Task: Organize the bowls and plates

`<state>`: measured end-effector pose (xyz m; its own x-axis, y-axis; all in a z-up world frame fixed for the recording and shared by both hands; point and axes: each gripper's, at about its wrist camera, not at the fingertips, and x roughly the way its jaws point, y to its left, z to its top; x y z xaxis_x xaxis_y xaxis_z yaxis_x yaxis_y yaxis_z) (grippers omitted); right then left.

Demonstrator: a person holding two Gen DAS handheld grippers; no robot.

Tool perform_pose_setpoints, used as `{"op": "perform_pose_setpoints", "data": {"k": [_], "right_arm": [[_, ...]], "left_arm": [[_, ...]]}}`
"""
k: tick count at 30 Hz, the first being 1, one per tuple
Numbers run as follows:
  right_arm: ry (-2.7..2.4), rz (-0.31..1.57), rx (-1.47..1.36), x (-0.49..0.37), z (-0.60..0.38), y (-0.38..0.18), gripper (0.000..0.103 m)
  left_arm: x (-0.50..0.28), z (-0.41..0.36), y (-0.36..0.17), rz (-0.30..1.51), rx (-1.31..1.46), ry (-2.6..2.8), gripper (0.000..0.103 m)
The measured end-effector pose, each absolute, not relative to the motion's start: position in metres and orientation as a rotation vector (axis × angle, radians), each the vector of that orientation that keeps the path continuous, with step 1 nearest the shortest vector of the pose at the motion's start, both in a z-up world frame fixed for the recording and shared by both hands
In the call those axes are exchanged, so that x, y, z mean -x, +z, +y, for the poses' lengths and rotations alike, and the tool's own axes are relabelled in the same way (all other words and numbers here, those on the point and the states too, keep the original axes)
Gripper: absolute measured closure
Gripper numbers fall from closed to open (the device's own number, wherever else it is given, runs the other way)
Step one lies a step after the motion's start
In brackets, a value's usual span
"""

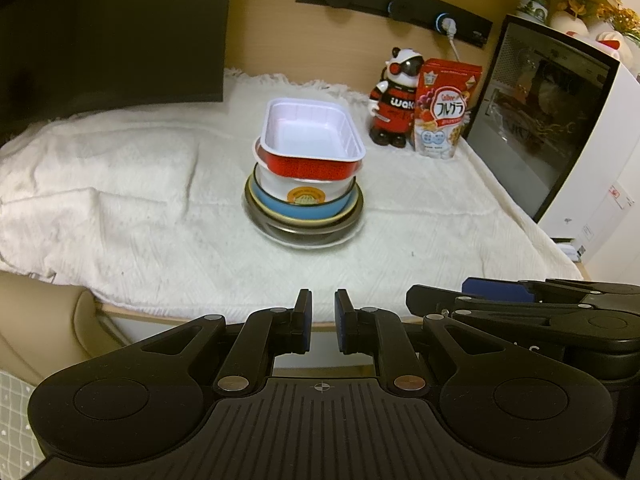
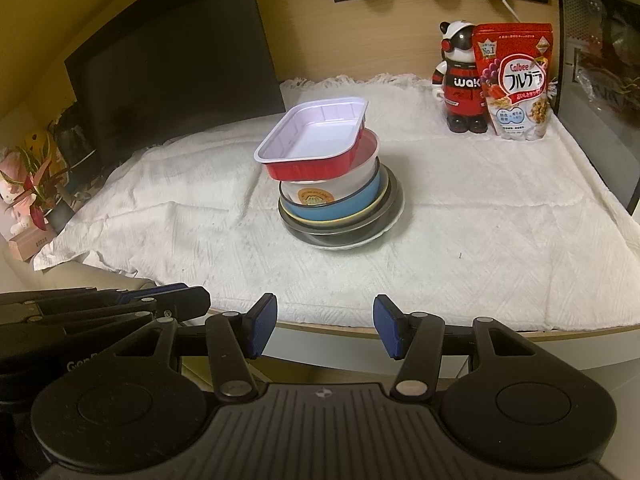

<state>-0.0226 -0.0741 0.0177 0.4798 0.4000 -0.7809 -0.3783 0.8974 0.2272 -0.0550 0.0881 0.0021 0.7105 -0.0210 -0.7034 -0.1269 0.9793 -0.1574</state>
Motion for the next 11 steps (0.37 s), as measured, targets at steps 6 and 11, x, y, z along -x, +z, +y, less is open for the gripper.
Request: {"op": "perform_pose_setpoints", "data": {"k": [6,11], "right_arm": [[0.475,0.960,-0.023,0.023,-0.073,0.017,0.049],[0.489,0.968,-0.009,0.016,-0.065,0.016,0.049]], "left_arm": [[0.053,0.091,0.001,0.786,0.214,0.057,0.088],[0.048,0.107,-0.003,0.808,0.251,0.104,0.088]]}}
